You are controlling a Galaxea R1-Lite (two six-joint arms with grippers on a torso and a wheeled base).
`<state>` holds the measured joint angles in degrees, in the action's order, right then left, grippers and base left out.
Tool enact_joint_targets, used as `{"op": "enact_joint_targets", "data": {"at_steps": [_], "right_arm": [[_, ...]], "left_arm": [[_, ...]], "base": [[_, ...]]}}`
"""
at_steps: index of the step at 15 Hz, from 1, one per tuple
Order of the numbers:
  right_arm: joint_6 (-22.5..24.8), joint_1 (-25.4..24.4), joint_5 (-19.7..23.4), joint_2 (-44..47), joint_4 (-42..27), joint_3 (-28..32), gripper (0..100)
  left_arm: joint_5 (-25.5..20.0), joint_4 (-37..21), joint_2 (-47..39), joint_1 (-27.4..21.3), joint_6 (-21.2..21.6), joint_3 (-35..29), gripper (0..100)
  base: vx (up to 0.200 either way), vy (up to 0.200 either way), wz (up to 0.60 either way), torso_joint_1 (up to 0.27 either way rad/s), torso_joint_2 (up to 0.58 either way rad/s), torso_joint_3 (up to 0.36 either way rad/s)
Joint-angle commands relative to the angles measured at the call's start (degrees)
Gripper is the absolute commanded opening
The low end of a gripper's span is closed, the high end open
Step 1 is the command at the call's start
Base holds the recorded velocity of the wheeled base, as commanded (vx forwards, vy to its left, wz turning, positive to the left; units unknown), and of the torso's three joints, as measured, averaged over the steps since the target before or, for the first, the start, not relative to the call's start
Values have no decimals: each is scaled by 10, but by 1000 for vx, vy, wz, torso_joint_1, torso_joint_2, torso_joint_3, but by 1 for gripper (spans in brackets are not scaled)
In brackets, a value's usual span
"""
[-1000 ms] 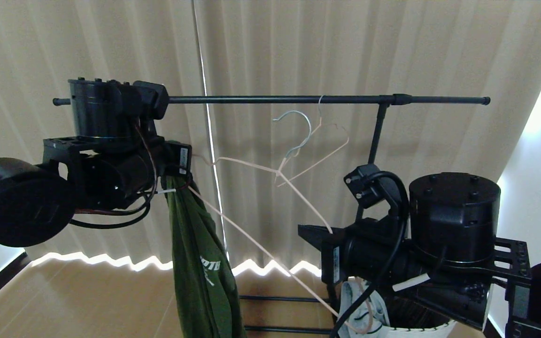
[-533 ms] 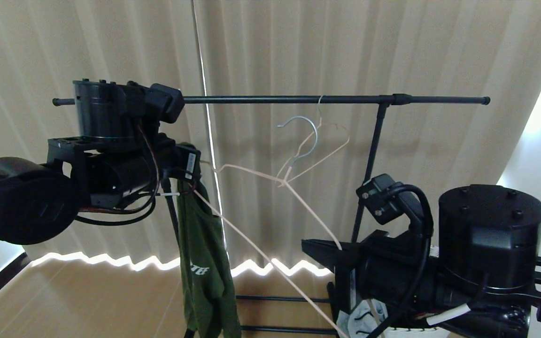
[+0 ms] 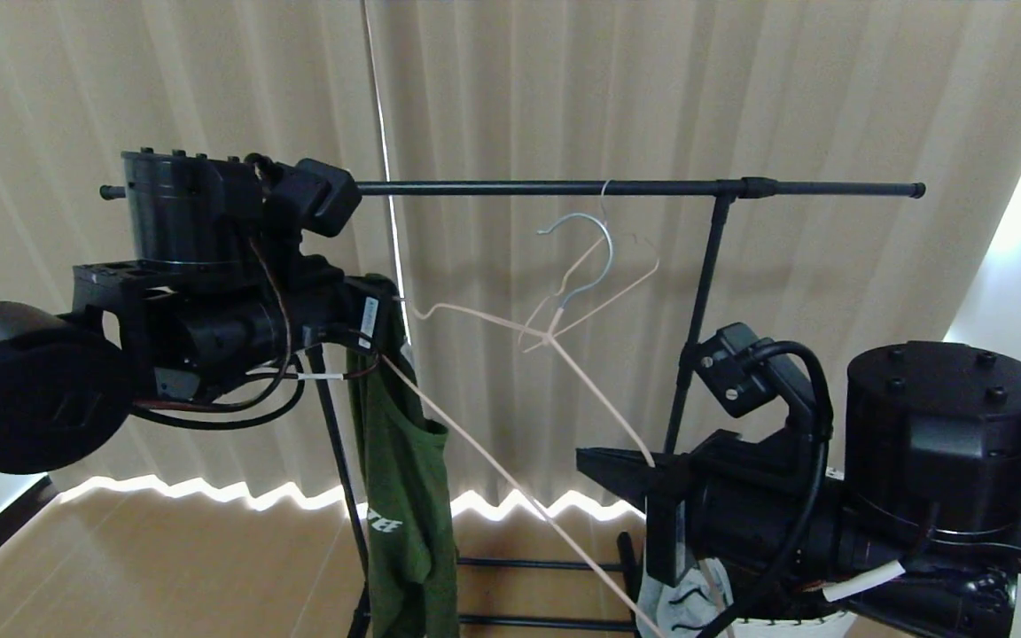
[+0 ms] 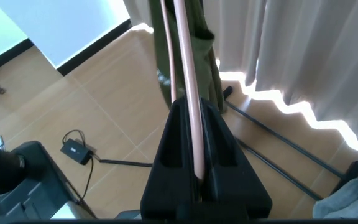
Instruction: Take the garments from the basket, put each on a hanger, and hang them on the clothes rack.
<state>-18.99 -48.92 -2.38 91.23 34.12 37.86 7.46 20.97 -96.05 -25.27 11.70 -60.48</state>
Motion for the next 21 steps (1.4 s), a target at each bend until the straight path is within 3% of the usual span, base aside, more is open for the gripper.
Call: {"op": "enact_joint_targets", "data": {"at_steps": [1,3,5,11,16,21], "right_arm": [[0,5,3,13,1,6,0],[-2,15,3,31,1,22,0],[-13,26,3,46,1,39,0],[-36,37,-2,93,0,104,0],[-46,37,-2,116,-3,138,0],[-46,50,-4,138,-1,152,0]], "left_arm": [[-16,0,17,-5,1,2,0],[-67,0,34,-7,1,8,0],[-75,2,46,-22,2,8,0],[-75,44,56,-78,1,14,0],[-75,44,75,-97,0,24,0],[-75,44,86,-117,1,87,0]], "base": [[0,0,0,0,0,0],[0,0,0,0,0,0],[0,0,0,0,0,0],[0,0,0,0,0,0],[0,0,0,0,0,0],[0,0,0,0,0,0]]}}
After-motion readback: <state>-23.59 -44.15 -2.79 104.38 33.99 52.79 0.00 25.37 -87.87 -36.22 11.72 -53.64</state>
